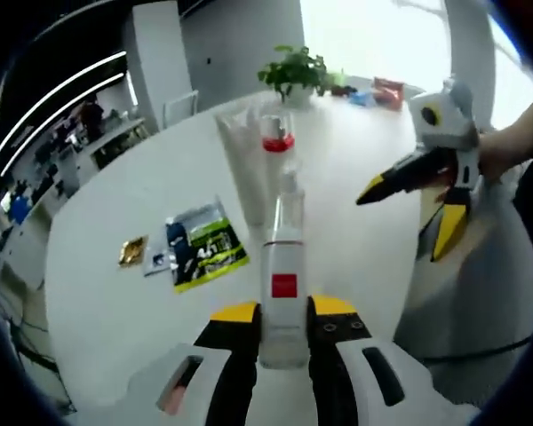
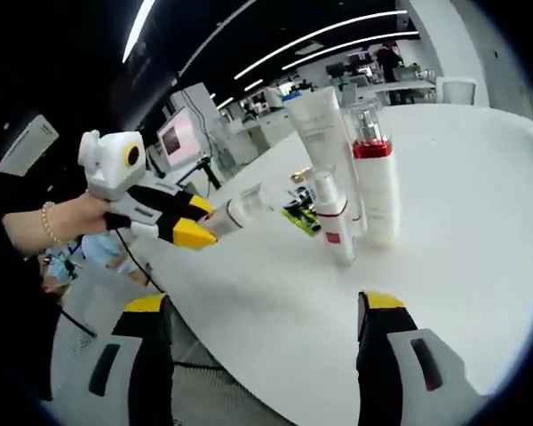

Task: Arrange the skincare products in the storage area until every visible bottle or jar stands upright without overlapping.

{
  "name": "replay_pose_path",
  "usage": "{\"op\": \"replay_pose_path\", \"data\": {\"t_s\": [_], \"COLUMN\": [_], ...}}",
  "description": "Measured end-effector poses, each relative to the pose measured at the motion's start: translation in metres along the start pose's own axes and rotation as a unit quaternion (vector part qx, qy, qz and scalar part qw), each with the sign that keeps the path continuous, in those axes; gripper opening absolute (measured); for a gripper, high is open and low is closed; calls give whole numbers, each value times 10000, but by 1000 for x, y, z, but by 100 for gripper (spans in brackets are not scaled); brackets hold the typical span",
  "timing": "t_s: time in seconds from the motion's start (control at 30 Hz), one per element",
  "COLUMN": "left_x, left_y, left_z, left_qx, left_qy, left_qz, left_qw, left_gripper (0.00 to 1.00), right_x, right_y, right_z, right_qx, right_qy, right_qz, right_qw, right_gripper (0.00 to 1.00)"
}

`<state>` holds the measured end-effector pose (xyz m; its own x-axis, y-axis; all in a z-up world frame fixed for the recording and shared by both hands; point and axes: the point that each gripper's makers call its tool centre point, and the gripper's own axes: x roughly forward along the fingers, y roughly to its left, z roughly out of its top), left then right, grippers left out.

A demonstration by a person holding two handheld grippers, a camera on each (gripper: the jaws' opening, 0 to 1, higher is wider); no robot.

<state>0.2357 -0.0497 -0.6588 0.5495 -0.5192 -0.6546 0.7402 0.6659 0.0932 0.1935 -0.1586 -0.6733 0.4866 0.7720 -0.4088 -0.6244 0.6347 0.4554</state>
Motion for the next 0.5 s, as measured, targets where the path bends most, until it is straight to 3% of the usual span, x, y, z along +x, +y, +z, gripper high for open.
{"op": "replay_pose_path", "data": {"t_s": [0.17, 0.27, 0.5], "left_x": [-9, -14, -23], "left_y": [-13, -27, -41], "left_z": [14, 21, 43], "left_qx": [28, 5, -160], "left_qy": [-210, -343, -668], "left_qz": [171, 121, 303], "left_qw": [9996, 9993, 9972], "left_gripper": [25, 25, 25], "right_x": [1, 1, 3], "right_y": [18, 25, 44], "right_z": [24, 39, 55], "right_qx": [691, 1217, 2079], "right_qy": [-538, -901, -1351], "right_qz": [304, 469, 800], "right_qw": [9957, 9874, 9655], "right_gripper": [82, 81, 72]}}
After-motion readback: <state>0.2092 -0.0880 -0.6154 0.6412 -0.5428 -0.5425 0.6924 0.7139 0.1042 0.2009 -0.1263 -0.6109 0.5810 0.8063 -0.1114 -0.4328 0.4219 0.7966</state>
